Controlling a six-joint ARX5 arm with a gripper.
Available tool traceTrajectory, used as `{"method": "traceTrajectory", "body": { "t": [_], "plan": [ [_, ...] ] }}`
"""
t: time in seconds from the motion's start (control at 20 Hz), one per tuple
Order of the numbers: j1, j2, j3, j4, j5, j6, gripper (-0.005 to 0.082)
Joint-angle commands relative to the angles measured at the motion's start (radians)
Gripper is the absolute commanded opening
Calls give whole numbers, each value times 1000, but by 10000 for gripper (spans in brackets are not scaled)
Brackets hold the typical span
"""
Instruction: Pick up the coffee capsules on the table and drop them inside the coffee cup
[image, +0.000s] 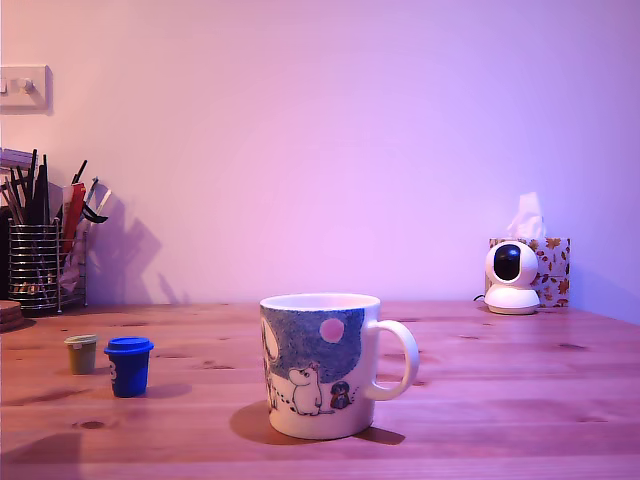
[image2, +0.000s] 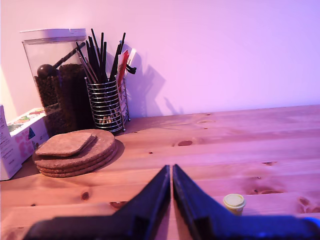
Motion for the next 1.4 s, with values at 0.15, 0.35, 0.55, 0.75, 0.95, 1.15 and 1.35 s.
{"method": "traceTrajectory", "body": {
  "t": [0.15,0.35,0.55,0.75,0.95,1.15,1.35],
  "plan": [
    [11,-14,51,-3,75,-170,-24],
    [13,-14,51,-13,75,-171,-24],
    [13,-14,53,2,117,-212,-24],
    [13,-14,96,-50,203,-262,-24],
    [13,46,169,-208,295,-265,-24],
    [13,189,180,-225,378,-254,-23],
    [-14,317,180,-175,389,-216,-11]
  ]
}}
